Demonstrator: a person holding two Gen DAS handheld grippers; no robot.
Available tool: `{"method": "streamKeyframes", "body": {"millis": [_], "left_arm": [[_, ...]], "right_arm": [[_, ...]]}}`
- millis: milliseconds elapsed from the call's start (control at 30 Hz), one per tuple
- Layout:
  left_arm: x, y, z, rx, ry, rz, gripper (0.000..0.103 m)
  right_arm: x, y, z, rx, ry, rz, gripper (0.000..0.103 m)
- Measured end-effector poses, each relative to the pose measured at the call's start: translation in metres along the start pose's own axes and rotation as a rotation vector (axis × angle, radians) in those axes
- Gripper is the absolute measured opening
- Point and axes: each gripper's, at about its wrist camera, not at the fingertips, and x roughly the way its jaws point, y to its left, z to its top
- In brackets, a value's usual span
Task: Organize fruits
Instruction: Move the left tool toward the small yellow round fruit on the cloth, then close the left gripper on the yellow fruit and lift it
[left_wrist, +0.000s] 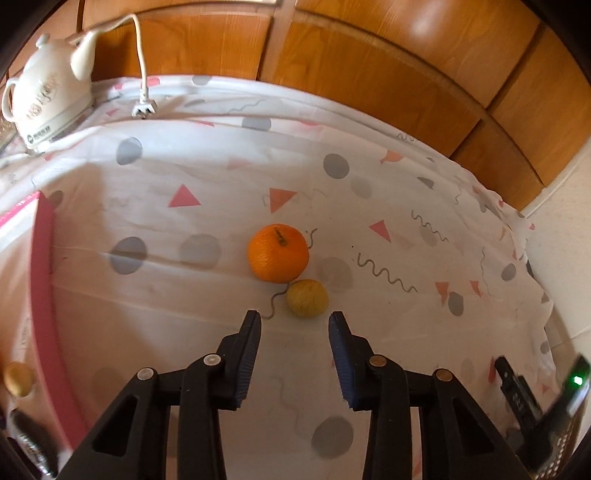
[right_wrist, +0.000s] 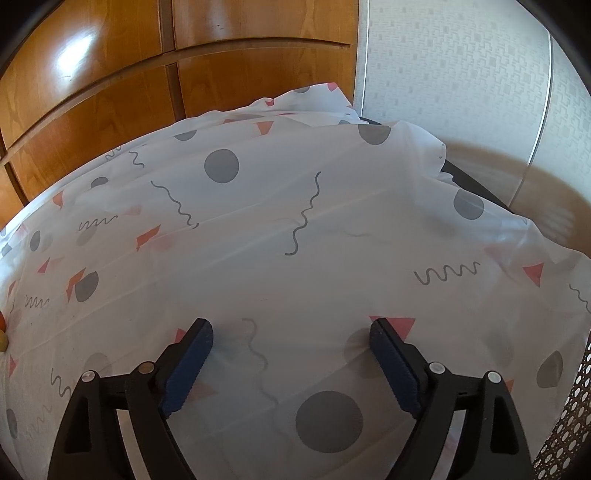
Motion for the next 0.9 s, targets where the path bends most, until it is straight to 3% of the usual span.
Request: {"method": "streamKeyframes", "body": {"millis": [200,300,433,900], "left_arm": [[0.019,-0.008,0.009,-0.017,0.018,0.007,0.038],[0.024,-0.012,0.011,0.000,0.012,0.014,0.028],[0.026,-0.011,0.011,0.002,0.002,0.003,0.027],[-0.015,0.007,-0.043,0.043,0.024,-0.011,0.027]], "right_arm": [[0.000,0.001,0.000,0.001,0.000,-0.003,0.090],[0.001,0.001,0.000,0.000,0.000,-0.003,0.090],[0.001,0.001,0.000,0.000,0.000,-0.003,0.090],[0.001,0.001,0.000,0.001,0.000,-0.003,0.091]]}}
